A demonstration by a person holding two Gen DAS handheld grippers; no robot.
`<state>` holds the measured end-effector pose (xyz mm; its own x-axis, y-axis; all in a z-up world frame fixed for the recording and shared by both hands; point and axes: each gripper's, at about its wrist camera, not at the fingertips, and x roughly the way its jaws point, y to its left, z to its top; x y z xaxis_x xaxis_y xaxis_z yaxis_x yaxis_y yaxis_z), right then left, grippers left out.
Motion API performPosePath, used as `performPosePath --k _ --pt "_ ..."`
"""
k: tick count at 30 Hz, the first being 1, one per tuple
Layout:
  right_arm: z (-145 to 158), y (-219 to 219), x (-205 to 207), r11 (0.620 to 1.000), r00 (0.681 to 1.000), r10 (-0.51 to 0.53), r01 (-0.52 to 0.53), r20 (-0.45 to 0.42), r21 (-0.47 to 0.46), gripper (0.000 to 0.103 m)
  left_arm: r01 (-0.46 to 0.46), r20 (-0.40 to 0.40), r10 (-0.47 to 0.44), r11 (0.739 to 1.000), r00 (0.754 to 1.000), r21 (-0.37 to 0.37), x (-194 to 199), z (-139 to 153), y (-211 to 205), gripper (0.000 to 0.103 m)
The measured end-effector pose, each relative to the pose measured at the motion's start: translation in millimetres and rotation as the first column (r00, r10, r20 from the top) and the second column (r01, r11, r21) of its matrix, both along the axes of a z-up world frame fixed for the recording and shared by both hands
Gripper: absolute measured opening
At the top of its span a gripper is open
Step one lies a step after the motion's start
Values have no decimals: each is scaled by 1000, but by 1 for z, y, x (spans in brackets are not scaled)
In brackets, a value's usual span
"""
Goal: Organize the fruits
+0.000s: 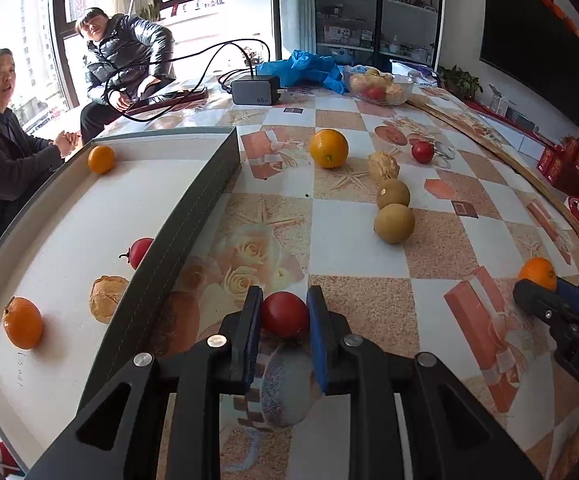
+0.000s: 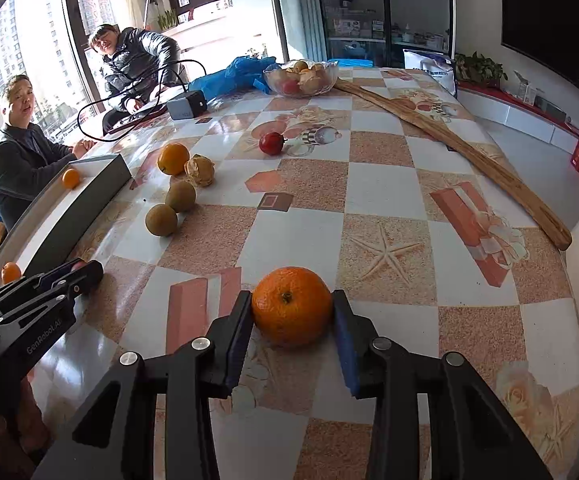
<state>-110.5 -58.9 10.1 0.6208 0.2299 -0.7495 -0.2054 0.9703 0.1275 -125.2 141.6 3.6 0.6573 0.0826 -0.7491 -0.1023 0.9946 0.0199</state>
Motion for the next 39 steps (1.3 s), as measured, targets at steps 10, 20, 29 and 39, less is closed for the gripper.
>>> performPosePath --k 10,20,29,39 --pt "-1 -1 1 1000 1000 -8 8 3 5 40 -4 10 4 1000 1000 25 -2 -1 -2 25" --pt "-2 -2 2 1000 1000 -9 9 3 8 40 -4 11 4 1000 1000 22 -2 -2 -2 25" --pt "-2 -2 2 1000 1000 -9 9 3 8 40 -4 11 3 1000 1000 23 -2 -2 -2 25" --pt "-2 -1 2 1000 1000 -9 9 3 9 40 -4 11 3 1000 1000 24 -2 -2 -2 25"
